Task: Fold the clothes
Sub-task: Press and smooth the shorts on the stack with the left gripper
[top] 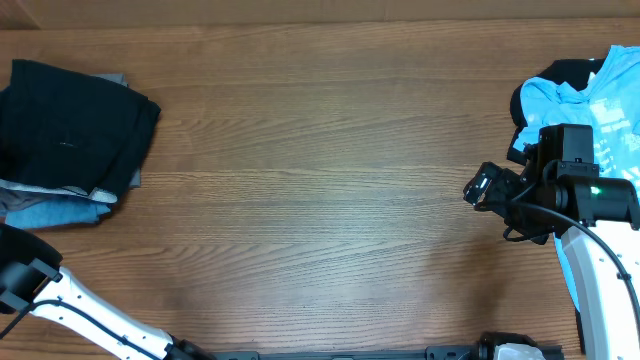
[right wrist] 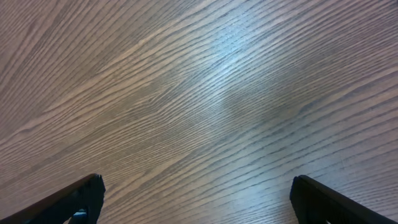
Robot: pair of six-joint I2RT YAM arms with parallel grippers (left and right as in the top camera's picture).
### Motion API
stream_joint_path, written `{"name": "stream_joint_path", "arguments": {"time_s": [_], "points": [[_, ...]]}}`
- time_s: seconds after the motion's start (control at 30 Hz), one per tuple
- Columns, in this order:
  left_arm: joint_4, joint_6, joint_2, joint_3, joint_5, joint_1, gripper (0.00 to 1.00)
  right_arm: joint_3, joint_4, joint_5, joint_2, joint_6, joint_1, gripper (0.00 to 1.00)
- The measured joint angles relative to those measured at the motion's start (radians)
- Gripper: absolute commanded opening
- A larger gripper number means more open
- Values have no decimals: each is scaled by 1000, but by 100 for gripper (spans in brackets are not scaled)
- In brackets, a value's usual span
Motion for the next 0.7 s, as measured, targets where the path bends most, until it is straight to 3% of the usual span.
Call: {"name": "stream_joint_path", "arguments": {"time_s": [0.37, 0.7], "points": [[-19, -282, 148, -1, -391, -24, 4, 0, 0, 0, 0, -1, 0, 100], [-58, -310, 104, 6, -337, -33, 4, 0, 0, 0, 0, 0, 0, 100]]}}
